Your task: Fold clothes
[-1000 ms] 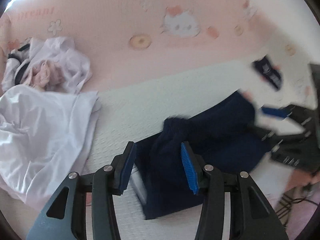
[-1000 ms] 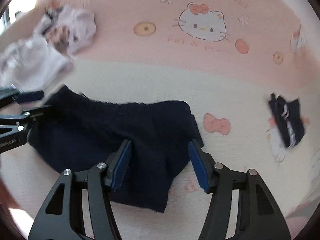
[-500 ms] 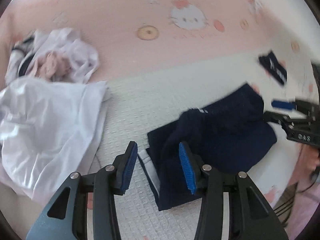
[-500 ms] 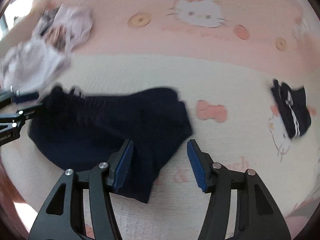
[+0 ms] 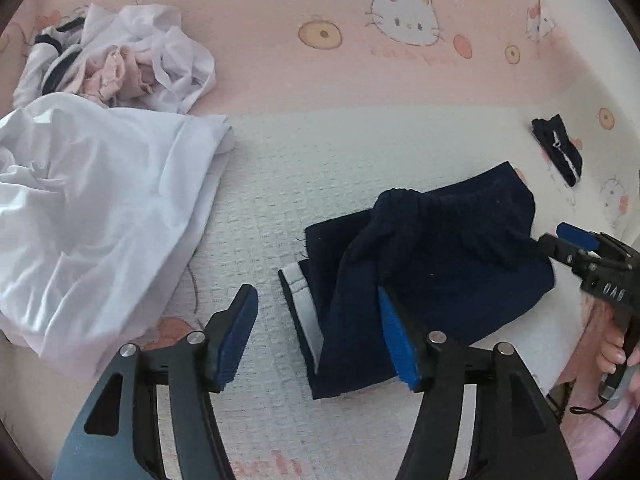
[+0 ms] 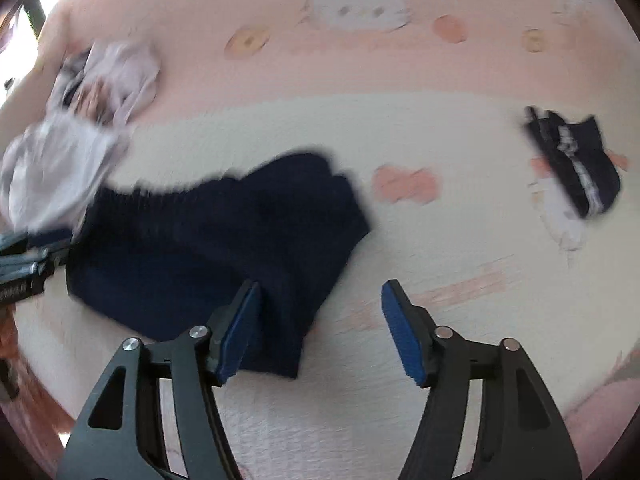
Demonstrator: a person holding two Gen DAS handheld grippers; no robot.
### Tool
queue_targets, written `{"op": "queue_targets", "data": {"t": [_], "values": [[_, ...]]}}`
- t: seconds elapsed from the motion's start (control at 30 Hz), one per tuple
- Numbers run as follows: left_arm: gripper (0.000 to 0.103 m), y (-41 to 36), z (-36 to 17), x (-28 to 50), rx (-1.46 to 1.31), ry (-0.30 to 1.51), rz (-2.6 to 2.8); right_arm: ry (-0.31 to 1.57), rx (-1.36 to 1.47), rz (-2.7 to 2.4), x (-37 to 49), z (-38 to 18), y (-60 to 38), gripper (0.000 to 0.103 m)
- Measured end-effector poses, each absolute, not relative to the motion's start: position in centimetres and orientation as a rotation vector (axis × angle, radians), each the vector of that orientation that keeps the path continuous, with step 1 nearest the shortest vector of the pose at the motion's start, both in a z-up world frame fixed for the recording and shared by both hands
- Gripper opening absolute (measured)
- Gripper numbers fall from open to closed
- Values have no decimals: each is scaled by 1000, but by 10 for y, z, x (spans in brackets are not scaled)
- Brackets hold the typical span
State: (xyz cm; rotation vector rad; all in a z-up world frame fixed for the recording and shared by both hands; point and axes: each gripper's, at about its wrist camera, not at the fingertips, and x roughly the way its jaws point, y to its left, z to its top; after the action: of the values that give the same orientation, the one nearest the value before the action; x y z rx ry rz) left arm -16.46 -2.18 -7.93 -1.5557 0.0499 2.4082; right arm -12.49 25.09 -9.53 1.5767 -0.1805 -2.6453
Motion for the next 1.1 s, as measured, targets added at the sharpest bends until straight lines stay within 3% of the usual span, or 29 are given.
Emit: {"op": "queue_targets", "data": {"t": [0.1, 0.3, 0.4, 0.47, 0.57, 0.63, 0.67, 0.73, 0.9, 1.03, 1.1], "values": [[63, -18, -89, -167, -1609, -34, 2337, -224, 1604, -2616, -132, -99, 253, 76], [65, -43, -100, -180, -1639, -456, 2209, -259, 1691, -2527, -150, -113, 250, 78], [65, -51, -103, -181, -1684, -455, 2266, -276, 1733, -2481, -159, -121, 248, 83], [65, -37, -102, -179, -1697, -295, 2308, -243, 1743, -2477, -163, -122, 242, 83], [65, -8, -104, -174, -1714, -65, 2368, -232, 1723, -2469, -160, -120, 228, 66], [39, 7, -102, -173, -1695, -2, 2369, -207, 1694, -2451, -159, -118, 216, 39], [26, 14, -99, -173, -1689, 13, 2366, -180, 1675, -2447, -159, -115, 210, 35], [18, 20, -90, -173, -1667, -17, 2360, -179, 1646, -2446, -161, -110, 201, 23], [17, 31, -53, -166, -1576, -132, 2344, -415, 1523, -2455, -159, -70, 237, 15], [17, 55, -29, -158, -1521, -90, 2359, -449, 1484, -2461, -162, -38, 270, 16], [17, 58, -32, -165, -1531, -63, 2367, -403, 1523, -2479, -165, -39, 277, 22]]}}
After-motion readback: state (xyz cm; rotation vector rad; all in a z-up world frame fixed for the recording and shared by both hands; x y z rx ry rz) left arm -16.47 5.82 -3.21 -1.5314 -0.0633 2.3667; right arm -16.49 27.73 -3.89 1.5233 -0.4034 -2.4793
